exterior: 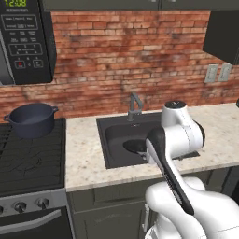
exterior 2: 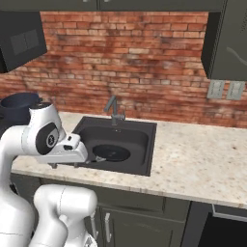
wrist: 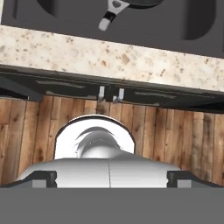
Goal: Move the pot and pan from the stove into the sink.
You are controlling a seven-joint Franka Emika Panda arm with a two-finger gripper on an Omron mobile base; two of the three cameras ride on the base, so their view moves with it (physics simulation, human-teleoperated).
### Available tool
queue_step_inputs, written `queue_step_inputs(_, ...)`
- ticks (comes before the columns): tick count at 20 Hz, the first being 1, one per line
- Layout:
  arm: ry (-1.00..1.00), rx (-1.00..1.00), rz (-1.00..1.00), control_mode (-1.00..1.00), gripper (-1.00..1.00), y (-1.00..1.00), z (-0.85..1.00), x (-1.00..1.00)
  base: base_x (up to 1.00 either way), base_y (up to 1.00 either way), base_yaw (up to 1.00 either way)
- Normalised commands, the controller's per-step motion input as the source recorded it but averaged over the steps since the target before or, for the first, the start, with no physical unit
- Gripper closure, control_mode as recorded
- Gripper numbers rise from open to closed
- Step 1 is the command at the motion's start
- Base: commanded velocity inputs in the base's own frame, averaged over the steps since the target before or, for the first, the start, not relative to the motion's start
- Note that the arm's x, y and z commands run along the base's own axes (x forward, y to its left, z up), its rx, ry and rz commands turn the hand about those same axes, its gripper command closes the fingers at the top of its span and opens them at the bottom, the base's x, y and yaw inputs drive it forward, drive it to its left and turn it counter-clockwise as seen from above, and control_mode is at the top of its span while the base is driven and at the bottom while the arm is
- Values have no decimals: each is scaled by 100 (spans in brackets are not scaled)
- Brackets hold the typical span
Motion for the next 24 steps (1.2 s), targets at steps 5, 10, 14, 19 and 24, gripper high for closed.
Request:
queue_step_inputs(5, 0, 0, 0, 100, -100, 7, 0, -4, -3, 7, 0)
queue_step_inputs(10, 0, 0, 0, 100, -100, 0, 0, 0, -12, 67, 0)
queue_step_inputs(14, 0, 0, 0, 100, -100, 0, 0, 0, -6, 84, 0)
queue_step_inputs(19, 0, 0, 0, 100, -100, 0, 0, 0, -1, 90, 0)
queue_step_inputs(24, 0, 0, 0, 100, -100, 0, 0, 0, 0, 82, 0)
